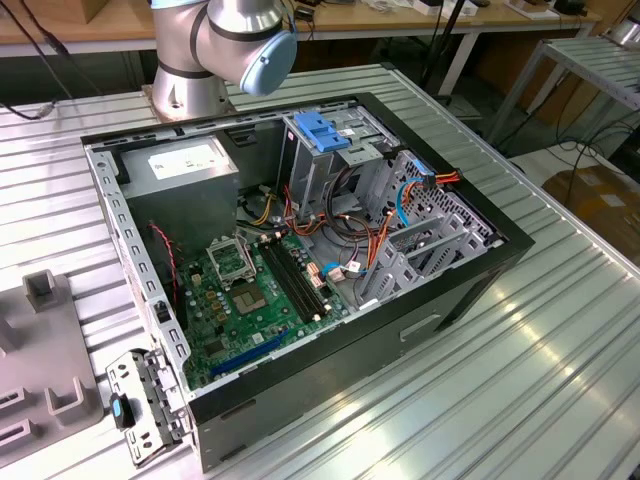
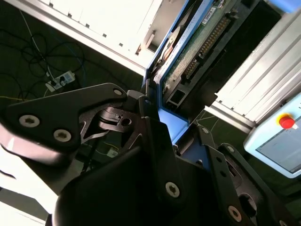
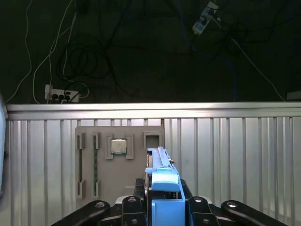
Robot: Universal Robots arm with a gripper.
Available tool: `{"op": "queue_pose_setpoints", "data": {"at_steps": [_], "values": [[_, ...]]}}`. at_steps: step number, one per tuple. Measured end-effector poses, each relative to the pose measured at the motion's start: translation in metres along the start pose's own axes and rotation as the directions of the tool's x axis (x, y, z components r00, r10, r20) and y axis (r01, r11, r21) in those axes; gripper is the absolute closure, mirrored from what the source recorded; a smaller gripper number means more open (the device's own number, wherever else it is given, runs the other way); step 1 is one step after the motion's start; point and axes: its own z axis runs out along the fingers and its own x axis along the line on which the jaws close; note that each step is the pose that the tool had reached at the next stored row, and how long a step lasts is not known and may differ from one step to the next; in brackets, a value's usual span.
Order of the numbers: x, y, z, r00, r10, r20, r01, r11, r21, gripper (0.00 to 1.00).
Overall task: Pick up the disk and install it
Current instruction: 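Pick up the disk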
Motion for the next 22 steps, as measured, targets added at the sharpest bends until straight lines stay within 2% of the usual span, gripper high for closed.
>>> {"op": "queue_pose_setpoints", "data": {"at_steps": [6, 7, 16, 22], "values": [[-0.0002, 0.0002, -0.0193, 1.0, 0.0, -0.0001, 0.0, 1.0, -0.0002, 0.63], [-0.0003, 0.0002, -0.0204, 1.0, 0.0, -0.0001, 0.0, 1.0, -0.0002, 0.63], [-0.0003, 0.0, -0.0214, 1.0, 0.0, 0.0001, 0.0, 1.0, 0.0002, 0.63], [-0.0003, -0.0051, -0.0216, 1.0, 0.0, 0.0, 0.0, 1.0, 0.0, 0.63]]}}
